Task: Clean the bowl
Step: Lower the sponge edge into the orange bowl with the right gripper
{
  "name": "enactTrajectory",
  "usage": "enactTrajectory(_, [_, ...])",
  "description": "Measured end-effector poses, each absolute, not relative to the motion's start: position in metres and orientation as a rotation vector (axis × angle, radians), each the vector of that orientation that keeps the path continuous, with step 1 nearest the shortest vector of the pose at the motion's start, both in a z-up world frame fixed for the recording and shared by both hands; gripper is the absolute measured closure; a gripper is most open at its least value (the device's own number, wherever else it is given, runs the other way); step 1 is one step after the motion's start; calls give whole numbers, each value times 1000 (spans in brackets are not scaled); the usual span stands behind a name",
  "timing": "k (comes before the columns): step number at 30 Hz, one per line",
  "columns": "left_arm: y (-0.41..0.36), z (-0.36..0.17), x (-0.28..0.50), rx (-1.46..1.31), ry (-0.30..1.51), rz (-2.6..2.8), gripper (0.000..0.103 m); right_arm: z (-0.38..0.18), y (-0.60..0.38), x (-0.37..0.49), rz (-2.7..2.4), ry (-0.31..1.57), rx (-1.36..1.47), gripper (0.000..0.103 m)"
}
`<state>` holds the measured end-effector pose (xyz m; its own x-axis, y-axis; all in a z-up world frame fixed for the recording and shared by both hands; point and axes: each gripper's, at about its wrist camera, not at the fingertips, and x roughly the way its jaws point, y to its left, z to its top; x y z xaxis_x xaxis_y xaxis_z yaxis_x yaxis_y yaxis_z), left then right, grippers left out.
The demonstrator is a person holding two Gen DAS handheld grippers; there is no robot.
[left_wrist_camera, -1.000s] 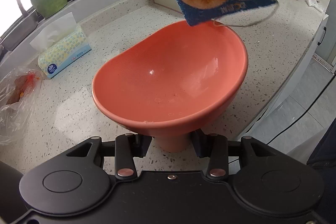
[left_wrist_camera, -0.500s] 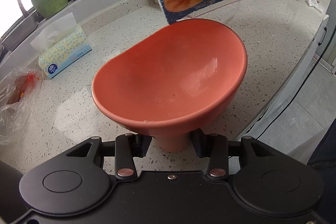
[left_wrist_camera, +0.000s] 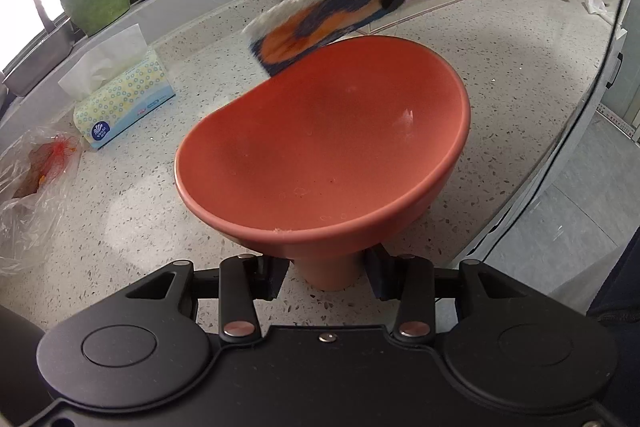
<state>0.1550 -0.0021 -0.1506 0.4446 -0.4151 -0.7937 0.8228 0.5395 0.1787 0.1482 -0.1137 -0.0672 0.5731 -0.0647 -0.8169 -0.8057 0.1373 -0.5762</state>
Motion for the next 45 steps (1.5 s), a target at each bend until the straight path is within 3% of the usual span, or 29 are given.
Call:
enactTrajectory(33, [-1, -151, 165, 540, 800, -827, 62, -52, -54, 130, 839, 612, -1384, 91])
enactTrajectory(45, [-4, -153, 167, 547, 793, -811, 62, -32, -79, 104, 873, 720, -1318, 92])
